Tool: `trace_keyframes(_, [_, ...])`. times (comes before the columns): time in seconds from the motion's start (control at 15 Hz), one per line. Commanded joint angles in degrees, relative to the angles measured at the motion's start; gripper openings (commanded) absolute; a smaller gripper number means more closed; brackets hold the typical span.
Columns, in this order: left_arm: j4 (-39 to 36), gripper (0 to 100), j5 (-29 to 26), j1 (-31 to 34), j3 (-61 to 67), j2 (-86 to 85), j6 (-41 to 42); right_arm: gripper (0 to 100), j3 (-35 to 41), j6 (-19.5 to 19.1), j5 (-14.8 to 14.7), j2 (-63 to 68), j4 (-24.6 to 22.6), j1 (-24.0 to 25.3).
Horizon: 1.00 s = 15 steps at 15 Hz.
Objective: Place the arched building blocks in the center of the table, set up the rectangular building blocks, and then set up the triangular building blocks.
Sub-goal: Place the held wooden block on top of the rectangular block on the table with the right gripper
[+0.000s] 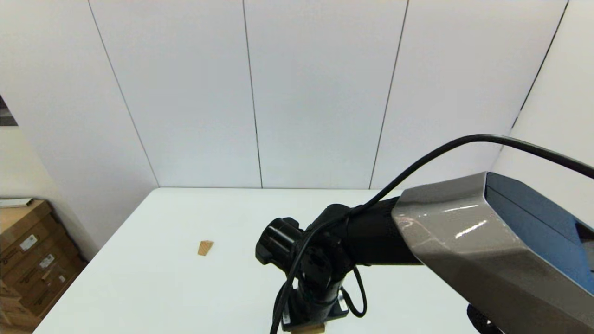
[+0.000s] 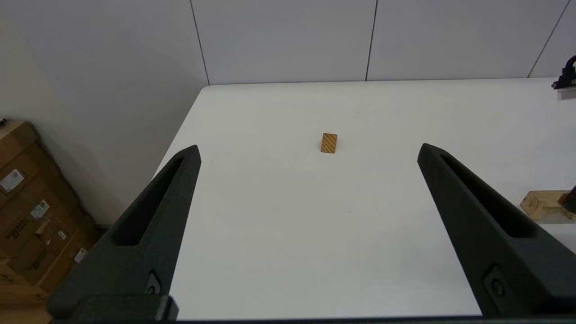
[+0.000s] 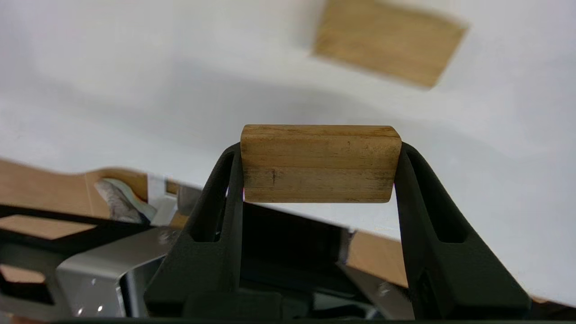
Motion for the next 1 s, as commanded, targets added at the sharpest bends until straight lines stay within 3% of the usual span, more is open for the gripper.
trace_keyframes(0.07, [0.09,100,0.01,0.01,0.01,0.07,0.18,0,-0.46,-0.37,0.33,1.62,-0.08,-2.49])
trace_keyframes(1.0, [0.00,100,0.01,0.01,0.01,0.07,0.18,0,-4.77,-0.72,-0.20,4.70,0.09,-4.08])
